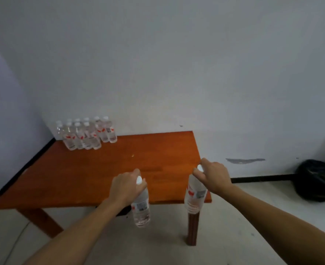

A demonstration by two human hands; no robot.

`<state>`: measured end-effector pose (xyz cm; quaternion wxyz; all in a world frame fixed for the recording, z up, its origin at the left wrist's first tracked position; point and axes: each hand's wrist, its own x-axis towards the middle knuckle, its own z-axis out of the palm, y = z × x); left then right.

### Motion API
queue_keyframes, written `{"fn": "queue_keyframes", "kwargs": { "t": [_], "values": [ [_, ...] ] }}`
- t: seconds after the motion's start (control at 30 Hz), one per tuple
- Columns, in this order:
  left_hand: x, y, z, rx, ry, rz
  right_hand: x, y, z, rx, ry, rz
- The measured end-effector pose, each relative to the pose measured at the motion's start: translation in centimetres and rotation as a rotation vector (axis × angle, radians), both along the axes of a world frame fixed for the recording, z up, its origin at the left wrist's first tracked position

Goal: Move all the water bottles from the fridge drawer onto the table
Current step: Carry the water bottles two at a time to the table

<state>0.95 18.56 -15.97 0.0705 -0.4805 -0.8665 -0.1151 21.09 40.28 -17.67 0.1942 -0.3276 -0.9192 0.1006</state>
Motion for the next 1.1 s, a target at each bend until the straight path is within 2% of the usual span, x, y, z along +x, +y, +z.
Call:
{"fn": "queue_keyframes", "kwargs": {
  "t": [0.3,0.5,0.73,1.0,1.1],
  "values": [
    [-12.1,1.0,-0.9,0.015,-0.06,0.28,-18.4,5.1,-1.1,-0.052,-0.034,0.238],
    [-19.6,1.5,-1.5,-0.01,-0.064,0.339,-27.3,6.6,-1.9,-0.1,-0.028,0.295],
    [-32.3,4.1,-3.2,-0.046,-0.037,0.281,-38.1,8.3,-3.5,-0.094,-0.08,0.272],
    [-49.1,9.5,-4.6,0.049,-0.135,0.12,-52.4,10.7,-3.9,-0.087,-0.102,0.131],
    [-54.5,11.7,-5.1,0.075,-0.159,0.059,-57.5,11.0,-4.0,-0.144,-0.064,0.083]
  ]
}}
